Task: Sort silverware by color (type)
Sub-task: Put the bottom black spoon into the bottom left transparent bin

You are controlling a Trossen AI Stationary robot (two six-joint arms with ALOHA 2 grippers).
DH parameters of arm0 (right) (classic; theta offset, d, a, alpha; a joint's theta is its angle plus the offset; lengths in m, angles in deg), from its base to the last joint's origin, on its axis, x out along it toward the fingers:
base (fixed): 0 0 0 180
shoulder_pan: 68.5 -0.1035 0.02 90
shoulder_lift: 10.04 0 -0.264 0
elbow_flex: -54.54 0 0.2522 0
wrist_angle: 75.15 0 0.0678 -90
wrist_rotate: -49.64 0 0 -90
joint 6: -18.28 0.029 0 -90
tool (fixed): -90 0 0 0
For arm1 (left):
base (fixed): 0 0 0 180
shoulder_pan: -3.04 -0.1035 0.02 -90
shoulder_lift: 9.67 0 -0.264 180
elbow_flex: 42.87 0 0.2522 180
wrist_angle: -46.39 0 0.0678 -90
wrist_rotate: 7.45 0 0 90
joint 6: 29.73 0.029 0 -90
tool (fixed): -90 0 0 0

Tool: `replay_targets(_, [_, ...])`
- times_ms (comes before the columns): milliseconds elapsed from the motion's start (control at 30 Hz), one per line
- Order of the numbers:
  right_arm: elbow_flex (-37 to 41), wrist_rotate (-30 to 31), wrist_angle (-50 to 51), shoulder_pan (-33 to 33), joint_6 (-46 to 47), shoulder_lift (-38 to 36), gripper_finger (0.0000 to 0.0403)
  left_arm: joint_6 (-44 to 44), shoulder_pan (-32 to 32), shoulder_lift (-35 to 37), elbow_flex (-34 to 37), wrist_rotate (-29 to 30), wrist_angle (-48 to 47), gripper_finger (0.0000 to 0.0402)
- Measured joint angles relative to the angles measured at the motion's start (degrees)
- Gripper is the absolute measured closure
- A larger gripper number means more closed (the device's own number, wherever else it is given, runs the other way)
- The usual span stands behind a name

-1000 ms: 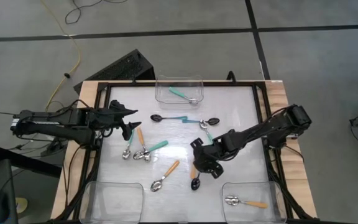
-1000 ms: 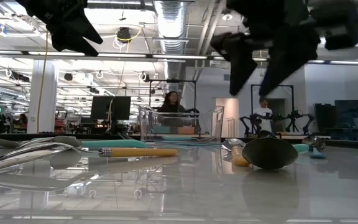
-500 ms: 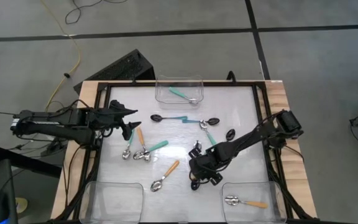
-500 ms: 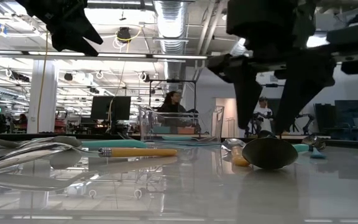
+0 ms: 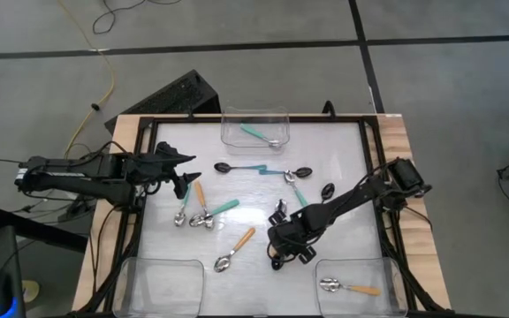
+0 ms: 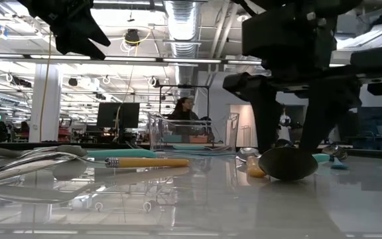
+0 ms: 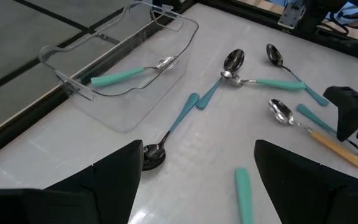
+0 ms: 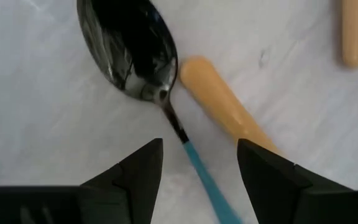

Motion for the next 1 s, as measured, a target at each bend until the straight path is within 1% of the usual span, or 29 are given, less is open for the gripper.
replay_targets(400, [-0.13,-0.24,0.54,-0.02,1.53,2.56,0.0171,0.02,0.00,0.01,0.00,0.09,0.03,0.0109])
replay_targets(500, [-0.13,-0.21,0.67,-0.01,1.89,2.56,0.0180,0.05,0.00,0.02,0.00,0.11,0.06,0.0109])
replay_targets(633, [-0.11,-0.41,1.34,0.05,1.89,2.58,0.0210,0.08,0.00,0.02,0.00,0.17,0.07,0.0109])
replay_targets(1000, [-0.09,-0.92,3.02,1.02,4.73,2.62,0.0322,1.53,0.00,0.02,0.00,0.36,0.18,0.0109])
